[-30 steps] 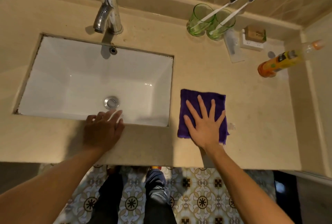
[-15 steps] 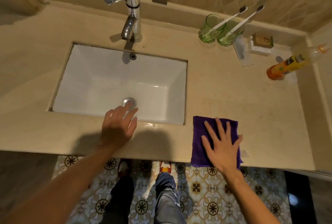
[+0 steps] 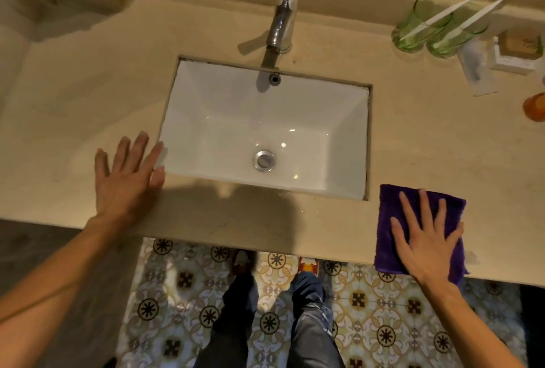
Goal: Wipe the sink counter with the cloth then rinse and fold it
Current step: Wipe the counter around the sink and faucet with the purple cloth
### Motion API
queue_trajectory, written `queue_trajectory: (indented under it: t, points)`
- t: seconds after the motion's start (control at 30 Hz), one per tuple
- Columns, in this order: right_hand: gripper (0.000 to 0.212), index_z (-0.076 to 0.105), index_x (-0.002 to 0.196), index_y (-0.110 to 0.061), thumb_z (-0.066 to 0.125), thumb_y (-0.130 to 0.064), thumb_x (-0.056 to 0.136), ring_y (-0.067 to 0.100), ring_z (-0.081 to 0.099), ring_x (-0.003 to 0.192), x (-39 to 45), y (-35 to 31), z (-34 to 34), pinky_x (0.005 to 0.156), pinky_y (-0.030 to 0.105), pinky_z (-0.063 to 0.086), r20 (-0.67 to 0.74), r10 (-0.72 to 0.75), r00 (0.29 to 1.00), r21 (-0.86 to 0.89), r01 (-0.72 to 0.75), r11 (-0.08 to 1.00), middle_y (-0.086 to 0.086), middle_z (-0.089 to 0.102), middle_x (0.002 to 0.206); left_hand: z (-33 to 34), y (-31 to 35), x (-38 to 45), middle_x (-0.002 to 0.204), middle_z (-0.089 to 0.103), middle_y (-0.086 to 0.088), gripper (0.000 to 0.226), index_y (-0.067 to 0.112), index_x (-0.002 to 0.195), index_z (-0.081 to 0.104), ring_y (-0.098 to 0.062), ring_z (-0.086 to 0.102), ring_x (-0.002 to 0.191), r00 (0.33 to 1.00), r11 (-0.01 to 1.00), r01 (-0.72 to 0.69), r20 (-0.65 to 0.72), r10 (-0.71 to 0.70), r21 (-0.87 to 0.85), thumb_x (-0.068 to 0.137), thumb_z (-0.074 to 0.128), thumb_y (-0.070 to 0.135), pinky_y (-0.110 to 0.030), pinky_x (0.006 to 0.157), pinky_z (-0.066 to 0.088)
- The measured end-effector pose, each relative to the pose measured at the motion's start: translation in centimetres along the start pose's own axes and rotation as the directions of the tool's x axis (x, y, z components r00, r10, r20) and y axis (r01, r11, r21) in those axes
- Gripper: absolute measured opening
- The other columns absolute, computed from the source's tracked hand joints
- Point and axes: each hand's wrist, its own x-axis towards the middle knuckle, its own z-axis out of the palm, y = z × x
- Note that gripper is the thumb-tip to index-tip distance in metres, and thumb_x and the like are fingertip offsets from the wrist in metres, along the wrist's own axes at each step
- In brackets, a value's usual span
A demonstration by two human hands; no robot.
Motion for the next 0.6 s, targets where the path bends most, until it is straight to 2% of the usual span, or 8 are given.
queue_trajectory:
  t: [0.07, 0.23, 0.4, 0.5, 0.6]
  points:
    - [0.066, 0.012, 0.158, -0.045, 0.008, -0.069, 0.098, 0.028, -0.006, 0.157, -0.3, -1.8, 0.1, 0.118, 0.071, 0.001, 0.000, 0.009, 1.000, 0.014, -0.009, 1.000, -0.006, 0.006, 0.170, 0.9, -1.0, 0.4, 0.171, 0.001, 0.006, 0.059, 0.044, 0.158, 0.012, -0.021, -0.002, 0.158, 0.999, 1.000, 0.019, 0.033, -0.018, -0.014, 0.099, 0.008, 0.053, -0.051, 0.119, -0.016]
    - [0.063, 0.014, 0.158, -0.045, 0.012, -0.067, 0.099, 0.032, -0.007, 0.156, -1.6, -8.8, 0.7, 0.117, 0.073, 0.002, 0.010, -0.008, 1.000, 0.006, 0.008, 1.000, -0.004, 0.007, 0.170, 1.2, -0.8, 0.2, 0.169, 0.016, -0.003, 0.058, 0.035, 0.158, 0.026, -0.027, 0.010, 0.157, 0.997, 0.999, -0.034, -0.069, 0.032, -0.028, 0.102, 0.019, 0.044, -0.060, 0.120, -0.004]
    - [0.065, 0.015, 0.159, -0.043, 0.016, -0.068, 0.098, 0.038, 0.001, 0.156, -3.6, -19.2, 1.3, 0.114, 0.076, 0.004, 0.028, -0.083, 0.996, 0.005, 0.083, 0.997, -0.004, 0.014, 0.169, 1.3, -0.9, 0.1, 0.167, 0.023, -0.006, 0.057, 0.032, 0.157, 0.031, -0.034, 0.019, 0.155, 0.992, 0.995, -0.068, -0.109, 0.060, -0.076, 0.102, 0.022, 0.044, -0.060, 0.120, -0.001]
    - [0.064, 0.011, 0.158, -0.048, 0.018, -0.070, 0.098, 0.043, 0.001, 0.154, -4.3, -25.2, 1.5, 0.111, 0.079, 0.002, 0.044, -0.113, 0.993, 0.031, 0.112, 0.993, -0.002, 0.012, 0.169, 1.5, -1.2, 0.3, 0.166, 0.028, -0.010, 0.059, 0.023, 0.156, 0.036, -0.037, 0.026, 0.152, 0.987, 0.992, -0.083, -0.148, 0.069, -0.091, 0.101, 0.024, 0.043, -0.057, 0.118, -0.001]
    - [0.063, 0.010, 0.157, -0.051, 0.020, -0.072, 0.098, 0.048, -0.002, 0.153, -4.6, -29.0, 1.4, 0.107, 0.082, 0.000, 0.059, -0.160, 0.985, 0.036, 0.158, 0.987, 0.002, 0.010, 0.170, 2.0, -1.1, 0.4, 0.164, 0.031, -0.012, 0.063, 0.012, 0.155, 0.035, -0.037, 0.032, 0.149, 0.983, 0.994, -0.067, -0.178, 0.051, -0.083, 0.101, 0.025, 0.042, -0.064, 0.118, 0.010]
